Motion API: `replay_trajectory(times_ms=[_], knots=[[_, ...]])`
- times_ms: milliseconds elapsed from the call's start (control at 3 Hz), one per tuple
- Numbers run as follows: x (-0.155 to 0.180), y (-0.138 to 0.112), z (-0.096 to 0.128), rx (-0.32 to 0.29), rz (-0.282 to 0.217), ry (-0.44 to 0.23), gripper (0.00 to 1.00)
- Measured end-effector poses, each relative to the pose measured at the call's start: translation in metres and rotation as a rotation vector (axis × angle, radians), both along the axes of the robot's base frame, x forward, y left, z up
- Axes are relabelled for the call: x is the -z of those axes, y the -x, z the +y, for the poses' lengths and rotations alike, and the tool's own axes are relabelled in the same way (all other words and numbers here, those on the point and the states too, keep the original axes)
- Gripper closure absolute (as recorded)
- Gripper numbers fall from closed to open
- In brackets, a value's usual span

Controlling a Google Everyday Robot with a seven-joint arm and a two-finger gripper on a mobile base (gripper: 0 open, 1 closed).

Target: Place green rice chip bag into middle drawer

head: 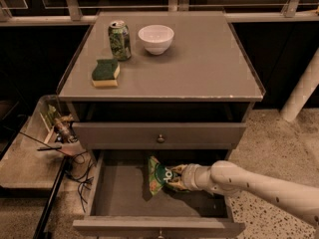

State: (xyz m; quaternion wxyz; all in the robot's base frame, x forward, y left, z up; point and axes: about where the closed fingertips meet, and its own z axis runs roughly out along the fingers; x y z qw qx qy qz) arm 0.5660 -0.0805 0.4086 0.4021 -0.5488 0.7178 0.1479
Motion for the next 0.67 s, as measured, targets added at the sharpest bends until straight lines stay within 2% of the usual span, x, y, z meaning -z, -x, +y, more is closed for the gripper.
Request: replay_trajectory(times_ms=[333, 667], knots=[[0.0000, 0.0000, 0.0000, 0.000, 0.000, 0.000, 0.12], [0.0000, 0.0000, 0.0001, 0.000, 0.000, 0.000, 0.00]])
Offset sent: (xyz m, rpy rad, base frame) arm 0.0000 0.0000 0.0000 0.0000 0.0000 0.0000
